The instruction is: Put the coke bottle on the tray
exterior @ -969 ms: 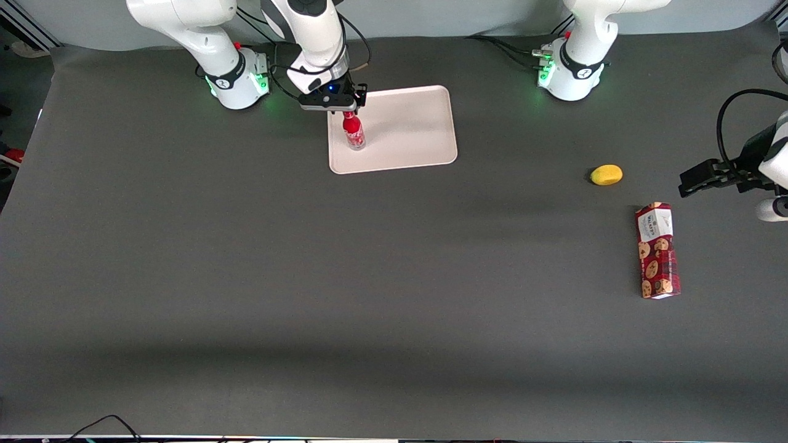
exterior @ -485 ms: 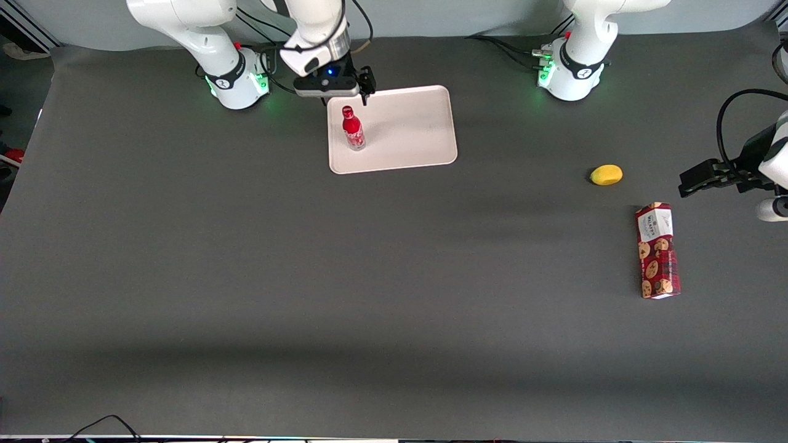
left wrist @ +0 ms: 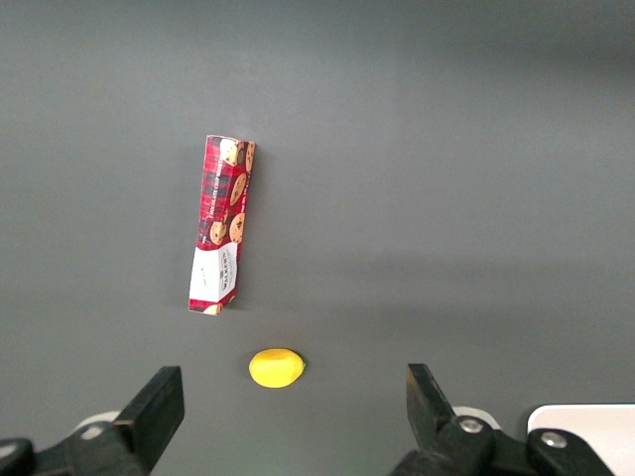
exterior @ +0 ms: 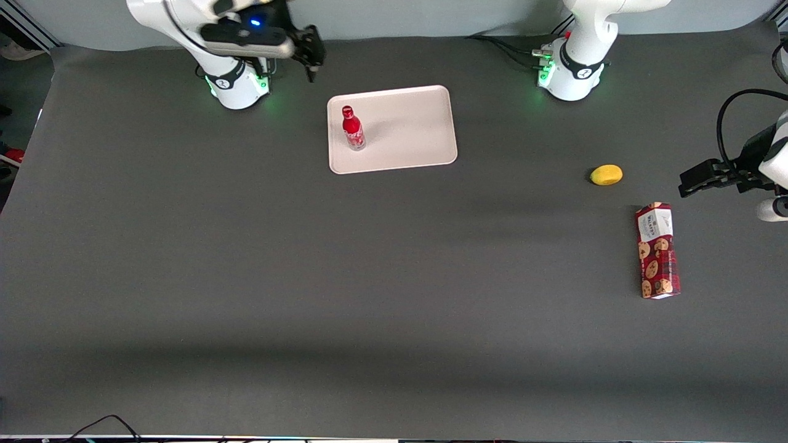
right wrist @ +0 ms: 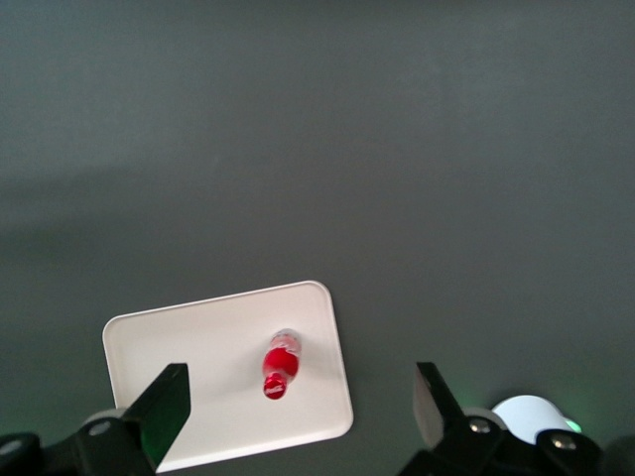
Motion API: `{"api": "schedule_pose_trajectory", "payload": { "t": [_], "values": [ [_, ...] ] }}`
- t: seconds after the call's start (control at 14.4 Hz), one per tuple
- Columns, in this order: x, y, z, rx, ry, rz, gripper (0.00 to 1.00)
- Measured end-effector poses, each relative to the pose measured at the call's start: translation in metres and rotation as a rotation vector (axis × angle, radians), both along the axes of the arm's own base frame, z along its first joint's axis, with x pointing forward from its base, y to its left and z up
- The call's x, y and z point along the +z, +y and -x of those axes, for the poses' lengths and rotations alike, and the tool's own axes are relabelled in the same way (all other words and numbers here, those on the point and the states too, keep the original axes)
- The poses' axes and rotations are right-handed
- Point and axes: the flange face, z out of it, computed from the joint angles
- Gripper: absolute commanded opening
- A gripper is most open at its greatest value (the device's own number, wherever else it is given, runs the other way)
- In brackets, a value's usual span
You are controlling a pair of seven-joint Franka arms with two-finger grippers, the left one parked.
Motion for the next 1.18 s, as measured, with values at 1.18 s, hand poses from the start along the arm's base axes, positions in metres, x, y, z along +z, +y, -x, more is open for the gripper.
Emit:
{"api": "schedule_pose_trajectory", "payload": {
  "t": [1.18],
  "values": [
    [0.019, -0.334, -0.099, 0.097, 0.105, -0.024, 1.0]
  ]
}}
